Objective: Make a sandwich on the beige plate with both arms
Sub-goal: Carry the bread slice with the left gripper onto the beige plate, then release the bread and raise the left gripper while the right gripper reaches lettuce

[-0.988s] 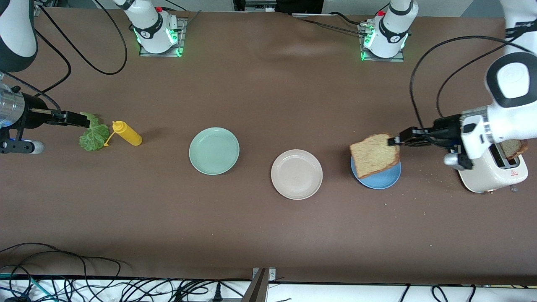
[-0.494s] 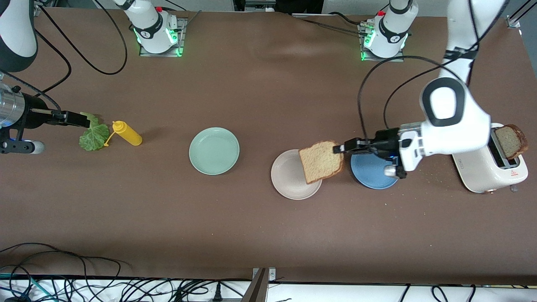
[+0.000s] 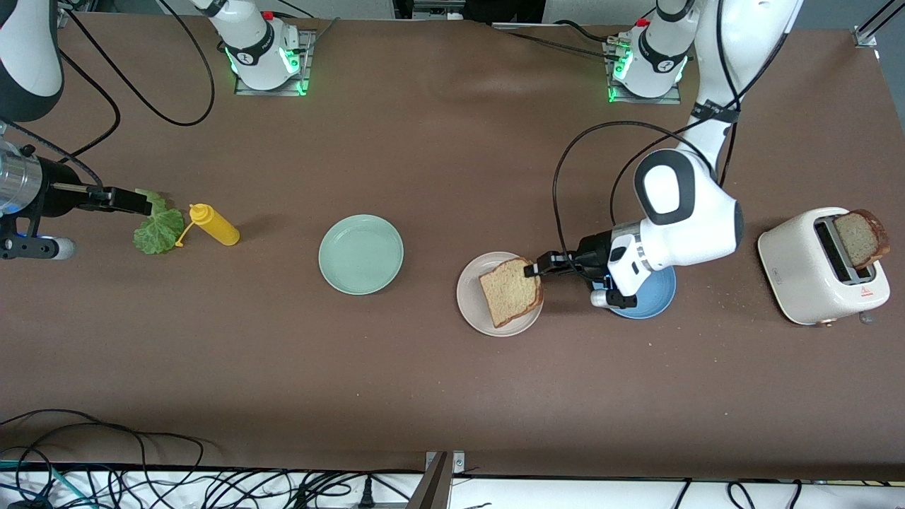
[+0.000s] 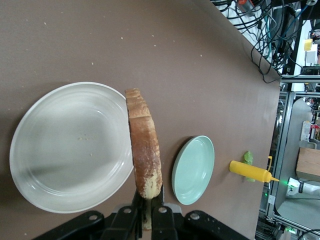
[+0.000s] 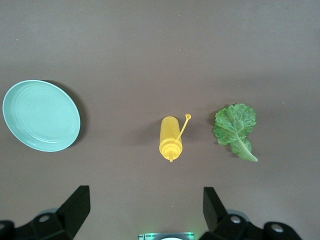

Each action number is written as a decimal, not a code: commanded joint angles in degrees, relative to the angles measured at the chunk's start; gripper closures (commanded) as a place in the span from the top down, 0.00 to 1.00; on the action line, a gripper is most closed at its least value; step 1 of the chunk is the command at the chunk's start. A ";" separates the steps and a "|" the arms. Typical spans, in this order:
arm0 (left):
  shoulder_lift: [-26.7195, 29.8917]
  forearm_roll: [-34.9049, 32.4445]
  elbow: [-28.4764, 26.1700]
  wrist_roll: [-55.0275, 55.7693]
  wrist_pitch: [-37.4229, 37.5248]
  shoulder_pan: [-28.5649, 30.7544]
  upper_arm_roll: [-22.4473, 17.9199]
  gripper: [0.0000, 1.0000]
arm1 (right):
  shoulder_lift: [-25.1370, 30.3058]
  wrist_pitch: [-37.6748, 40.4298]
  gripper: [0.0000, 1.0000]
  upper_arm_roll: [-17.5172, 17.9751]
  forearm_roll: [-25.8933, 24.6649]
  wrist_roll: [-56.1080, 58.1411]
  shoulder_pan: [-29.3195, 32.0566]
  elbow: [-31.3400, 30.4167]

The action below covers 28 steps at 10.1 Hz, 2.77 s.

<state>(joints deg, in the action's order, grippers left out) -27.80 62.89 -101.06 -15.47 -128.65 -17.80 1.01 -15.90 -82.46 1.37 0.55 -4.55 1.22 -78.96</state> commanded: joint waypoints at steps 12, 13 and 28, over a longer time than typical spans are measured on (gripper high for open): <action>-6.39 10.86 -2.65 -9.32 -9.43 -5.05 -0.22 1.00 | -0.62 0.72 1.00 -0.14 -0.80 2.16 2.47 0.13; -6.04 9.11 -3.08 -9.23 -9.43 -4.79 -0.31 1.00 | -1.06 0.54 1.00 -0.23 -0.98 5.83 3.61 -0.48; 19.36 -39.87 -25.06 -3.61 -4.86 3.80 -13.76 1.00 | -1.07 -40.97 1.00 -11.29 -8.54 47.76 8.19 -40.87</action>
<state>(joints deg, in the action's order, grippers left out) -11.67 24.86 -123.69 -19.85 -133.55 -16.09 -12.96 -19.85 -115.99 -8.56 -8.02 37.81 9.10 -112.00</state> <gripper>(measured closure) 0.000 0.000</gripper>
